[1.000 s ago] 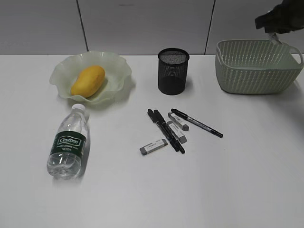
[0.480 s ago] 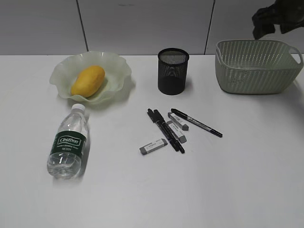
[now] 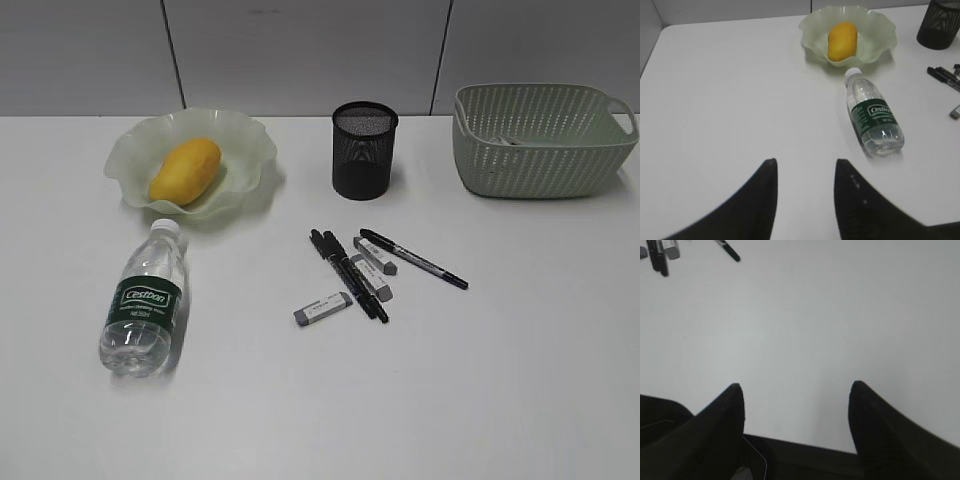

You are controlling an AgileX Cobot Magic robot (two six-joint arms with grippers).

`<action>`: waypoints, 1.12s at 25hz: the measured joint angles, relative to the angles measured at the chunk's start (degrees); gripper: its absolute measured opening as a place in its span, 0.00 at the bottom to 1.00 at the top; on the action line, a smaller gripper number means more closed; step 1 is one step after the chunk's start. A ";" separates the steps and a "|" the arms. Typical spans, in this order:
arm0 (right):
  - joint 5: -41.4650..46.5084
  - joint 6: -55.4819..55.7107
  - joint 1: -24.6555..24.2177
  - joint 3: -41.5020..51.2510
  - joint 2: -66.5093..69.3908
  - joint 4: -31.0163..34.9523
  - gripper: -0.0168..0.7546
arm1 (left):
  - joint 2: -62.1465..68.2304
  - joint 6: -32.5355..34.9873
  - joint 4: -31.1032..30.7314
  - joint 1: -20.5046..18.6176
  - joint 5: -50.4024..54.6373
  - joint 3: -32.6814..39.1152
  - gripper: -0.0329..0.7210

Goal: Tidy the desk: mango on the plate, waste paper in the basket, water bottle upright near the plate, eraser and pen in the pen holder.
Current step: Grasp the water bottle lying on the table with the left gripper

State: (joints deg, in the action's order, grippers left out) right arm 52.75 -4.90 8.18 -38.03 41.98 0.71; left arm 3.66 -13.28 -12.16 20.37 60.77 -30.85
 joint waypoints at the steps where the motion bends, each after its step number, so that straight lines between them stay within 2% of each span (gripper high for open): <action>1: 1.75 0.06 0.12 1.58 -4.20 0.66 0.69 | 1.01 0.00 0.14 0.00 0.00 0.00 0.42; 3: 5.40 0.13 0.18 4.39 -13.20 1.12 0.69 | 4.42 0.10 0.77 0.00 -0.37 -0.06 0.43; 6: 8.36 -0.17 0.18 6.80 -24.94 1.23 0.69 | 12.85 1.80 3.84 0.00 -2.79 -1.28 0.51; 12: 7.02 -0.28 0.18 8.50 -39.51 1.59 0.65 | 41.15 3.04 10.25 0.00 -15.47 -6.95 0.74; 15: 7.02 -0.28 0.18 8.68 -41.22 1.67 0.64 | 59.88 3.10 11.03 0.00 -19.33 -12.32 0.78; 19: 6.97 -0.28 0.18 8.75 -41.34 1.71 0.63 | 79.25 3.16 11.40 0.40 -20.59 -22.13 0.89; 21: 6.90 -0.28 0.18 8.75 -41.34 1.71 0.63 | 87.65 3.16 11.53 0.54 -20.59 -26.94 0.91; 25: 6.90 -0.28 0.18 8.75 -41.34 1.71 0.63 | 99.06 3.00 15.01 0.54 -20.34 -35.14 0.93; 28: 6.90 -0.28 0.18 8.75 -41.34 1.74 0.62 | 104.93 0.32 15.39 0.54 -19.84 -39.26 0.92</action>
State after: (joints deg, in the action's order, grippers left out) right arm 59.66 -5.18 8.36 -29.28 0.63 2.45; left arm 108.59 -12.95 3.23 20.91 40.93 -70.11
